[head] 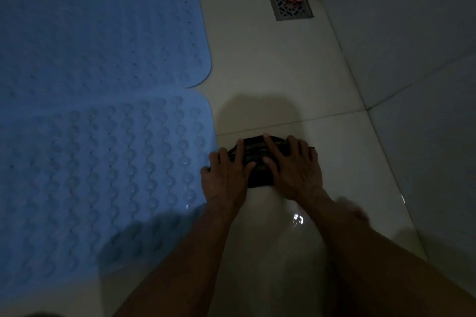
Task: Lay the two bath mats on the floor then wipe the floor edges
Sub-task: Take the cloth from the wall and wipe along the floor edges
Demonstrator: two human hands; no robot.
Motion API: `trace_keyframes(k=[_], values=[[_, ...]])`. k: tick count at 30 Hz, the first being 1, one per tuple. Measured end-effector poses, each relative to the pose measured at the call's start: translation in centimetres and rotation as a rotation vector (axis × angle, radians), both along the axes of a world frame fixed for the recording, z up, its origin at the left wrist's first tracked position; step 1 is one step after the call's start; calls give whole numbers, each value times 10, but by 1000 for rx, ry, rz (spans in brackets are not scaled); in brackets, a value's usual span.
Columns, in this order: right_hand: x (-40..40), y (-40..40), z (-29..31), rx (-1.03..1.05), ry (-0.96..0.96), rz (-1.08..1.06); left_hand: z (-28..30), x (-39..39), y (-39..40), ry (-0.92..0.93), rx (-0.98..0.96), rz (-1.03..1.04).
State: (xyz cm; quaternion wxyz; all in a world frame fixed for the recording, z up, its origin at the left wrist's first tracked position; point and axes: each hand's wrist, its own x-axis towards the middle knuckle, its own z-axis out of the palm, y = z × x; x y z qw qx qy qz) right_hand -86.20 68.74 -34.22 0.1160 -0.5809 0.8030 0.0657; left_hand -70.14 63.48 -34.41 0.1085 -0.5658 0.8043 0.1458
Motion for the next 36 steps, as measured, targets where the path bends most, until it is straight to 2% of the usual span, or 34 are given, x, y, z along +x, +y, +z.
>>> trace_keyframes(k=[5, 10, 15, 21, 28, 36], values=[[14, 33, 3, -5, -22, -56, 3, 13, 23, -22, -37, -71], [21, 58, -10, -132, -30, -64, -1, 20, 47, 12, -56, -23], [24, 85, -10, -174, -48, -15, 0, 27, 80, -23, -90, -11], [30, 120, -7, -66, -120, 26, 4, 39, 131, -53, -122, 42], [48, 153, 2, 31, -208, 28, 16, 47, 178, -61, -44, 179], [73, 185, -16, -160, -74, 16, -1, 74, 206, 19, -163, 131]])
